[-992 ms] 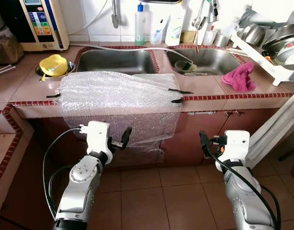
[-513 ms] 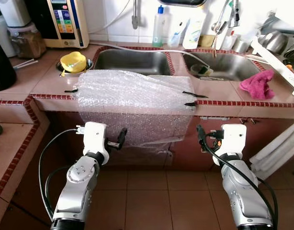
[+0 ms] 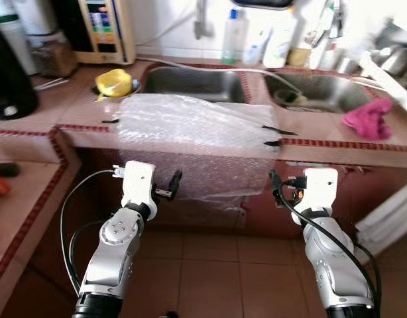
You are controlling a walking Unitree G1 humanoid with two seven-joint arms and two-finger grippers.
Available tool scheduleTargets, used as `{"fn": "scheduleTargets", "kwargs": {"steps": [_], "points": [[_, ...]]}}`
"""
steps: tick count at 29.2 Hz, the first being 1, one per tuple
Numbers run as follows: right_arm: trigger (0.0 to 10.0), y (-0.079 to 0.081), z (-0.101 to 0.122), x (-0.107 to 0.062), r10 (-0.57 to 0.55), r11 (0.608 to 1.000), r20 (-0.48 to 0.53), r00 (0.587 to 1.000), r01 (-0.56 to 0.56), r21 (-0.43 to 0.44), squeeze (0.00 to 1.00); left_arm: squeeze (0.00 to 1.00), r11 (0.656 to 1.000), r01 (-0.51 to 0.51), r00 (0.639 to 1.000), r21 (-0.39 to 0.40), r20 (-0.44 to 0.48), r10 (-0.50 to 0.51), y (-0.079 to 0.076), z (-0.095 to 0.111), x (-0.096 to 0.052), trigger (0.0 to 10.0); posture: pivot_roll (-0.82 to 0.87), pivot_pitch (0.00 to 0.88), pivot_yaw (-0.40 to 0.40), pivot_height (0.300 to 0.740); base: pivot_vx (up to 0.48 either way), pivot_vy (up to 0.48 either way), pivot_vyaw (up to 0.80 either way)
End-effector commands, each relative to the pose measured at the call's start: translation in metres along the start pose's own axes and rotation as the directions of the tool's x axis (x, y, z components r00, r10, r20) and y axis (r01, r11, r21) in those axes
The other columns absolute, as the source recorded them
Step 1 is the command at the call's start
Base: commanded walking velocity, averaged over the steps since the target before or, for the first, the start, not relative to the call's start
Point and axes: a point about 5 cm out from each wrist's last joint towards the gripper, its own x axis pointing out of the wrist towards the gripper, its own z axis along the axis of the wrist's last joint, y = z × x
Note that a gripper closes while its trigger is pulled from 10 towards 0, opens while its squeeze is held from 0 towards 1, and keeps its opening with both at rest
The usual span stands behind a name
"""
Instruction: Kitchen organization
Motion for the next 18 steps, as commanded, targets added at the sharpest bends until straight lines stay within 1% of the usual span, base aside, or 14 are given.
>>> {"fn": "scheduleTargets", "kwargs": {"steps": [1, 2, 9, 10, 11, 13, 15, 18], "points": [[10.0, -0.001, 0.002, 0.002, -0.006, 1.0, 0.01, 1.0, 0.006, -0.003, 0.0, 0.0, 1.0, 0.004, 1.0, -0.004, 0.012, -0.004, -0.001, 0.005, 0.003, 10.0, 0.0, 0.0, -0.007, 0.74, 0.0, 0.0, 0.4], [10.0, -0.001, 0.002, 0.002, -0.007, 1.0, 0.012, 1.0, 0.007, -0.002, 0.0, 0.0, 1.0, 0.004, 1.0, -0.005, 0.013, -0.004, -0.001, 0.005, 0.004, 10.0, 0.0, 0.0, -0.007, 0.74, 0.0, 0.0, 0.4], [10.0, -0.002, 0.007, 0.004, -0.006, 1.0, 0.037, 0.999, 0.007, -0.027, 0.0, 0.0, 0.999, 0.0, 1.0, -0.033, 0.014, 0.0, -0.001, 0.008, 0.006, 10.0, 0.0, 0.0, 0.0, 0.74, 0.0, 0.0, 0.0], [10.0, -0.002, 0.008, 0.005, -0.006, 0.999, 0.039, 0.999, 0.007, -0.031, 0.0, 0.0, 1.0, 0.0, 1.0, -0.022, 0.019, 0.0, -0.001, 0.009, 0.007, 10.0, 0.0, 0.0, 0.0, 0.74, 0.0, 0.0, 0.0], [10.0, -0.001, 0.009, 0.005, -0.003, 0.999, 0.044, 0.999, 0.005, -0.035, 0.0, 0.0, 1.0, 0.002, 0.999, -0.03, 0.032, -0.001, -0.001, 0.012, 0.007, 10.0, 0.0, 0.0, 0.0, 0.74, 0.0, 0.0, 0.0], [10.0, 0.0, 0.012, 0.005, 0.004, 0.999, 0.055, 0.998, -0.001, -0.047, 0.0, 0.0, 0.999, -0.007, 0.999, -0.036, 0.04, 0.008, -0.001, 0.015, 0.009, 10.0, -0.01, 0.0, 0.002, 0.74, 0.315, 0.0, 0.0], [10.0, 0.002, 0.013, 0.005, 0.01, 0.999, 0.061, 0.998, -0.007, -0.053, 0.0, 0.0, 0.998, 0.003, 0.999, -0.06, 0.047, 0.0, -0.002, 0.017, 0.011, 10.0, -0.01, 0.0, 0.003, 0.74, 0.405, 0.0, 0.0], [10.0, 0.004, 0.013, 0.005, 0.018, 0.998, 0.063, 0.998, -0.014, -0.058, 0.0, 0.0, 0.998, 0.011, 0.999, -0.063, 0.04, -0.009, -0.004, 0.018, 0.013, 10.0, -0.01, 0.0, 0.006, 0.74, 0.45, 0.0, 0.0]]}}
